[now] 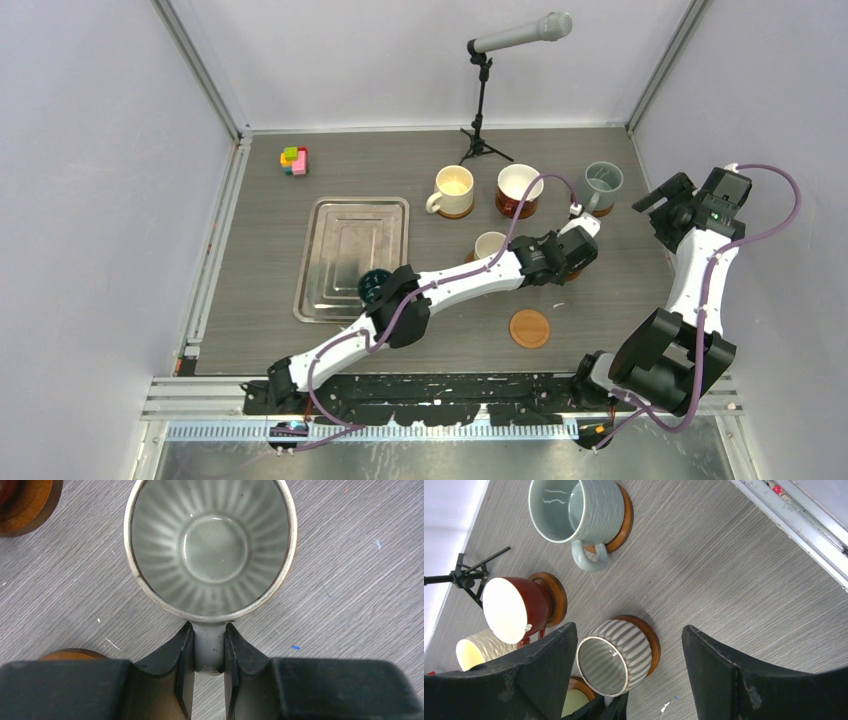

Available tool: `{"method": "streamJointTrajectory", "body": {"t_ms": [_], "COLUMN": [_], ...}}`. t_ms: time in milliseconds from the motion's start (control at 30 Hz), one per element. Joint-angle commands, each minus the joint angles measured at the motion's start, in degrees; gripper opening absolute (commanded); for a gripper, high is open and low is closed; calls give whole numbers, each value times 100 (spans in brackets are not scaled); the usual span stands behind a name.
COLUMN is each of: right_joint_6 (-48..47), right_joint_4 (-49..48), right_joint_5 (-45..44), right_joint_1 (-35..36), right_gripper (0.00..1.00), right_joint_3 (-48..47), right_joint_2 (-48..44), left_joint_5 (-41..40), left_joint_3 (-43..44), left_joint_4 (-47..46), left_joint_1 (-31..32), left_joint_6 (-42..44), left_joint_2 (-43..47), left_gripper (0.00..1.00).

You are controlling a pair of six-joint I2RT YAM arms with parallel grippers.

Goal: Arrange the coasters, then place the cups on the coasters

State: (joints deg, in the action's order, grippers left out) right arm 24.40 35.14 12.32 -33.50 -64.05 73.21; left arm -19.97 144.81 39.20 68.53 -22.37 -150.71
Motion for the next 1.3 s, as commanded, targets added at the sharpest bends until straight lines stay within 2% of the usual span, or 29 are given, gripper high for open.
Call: {"method": "streamJointTrajectory", "body": {"t_ms": [0, 400, 500, 833, 900, 1033, 1267], "right_joint_6": [62, 82, 82, 93, 91, 85, 82], "right_joint_4": [-198, -200, -200, -200, -200, -192, -192], "right_joint_5": [52, 51, 34, 8, 12, -2, 12], "right_joint_1": [-25, -25, -25, -20, -23, -22, -25], "right_gripper": [81, 81, 81, 81, 81, 81, 81], "right_joint_3": [-46, -28, -30, -33, -37, -38, -37], "right_joint_2": [-193, -237, -237, -220, -214, -223, -220], "left_joint_5": [-405, -476, -374, -138, -104, -93, -11], "left_joint_3": [-58, -260, -269, -177, -189, -207, -263], "left_joint_4": [-160, -145, -160, -184, -184, -176, -182], "left_joint_1": [22, 152, 156, 160, 173, 192, 193], "left_joint_6": [-107, -29, -43, -176, -180, -180, -162], "left_joint_2": [556, 738, 699, 570, 570, 576, 710], "left_gripper": [0, 0, 4, 7, 11, 26, 42]}}
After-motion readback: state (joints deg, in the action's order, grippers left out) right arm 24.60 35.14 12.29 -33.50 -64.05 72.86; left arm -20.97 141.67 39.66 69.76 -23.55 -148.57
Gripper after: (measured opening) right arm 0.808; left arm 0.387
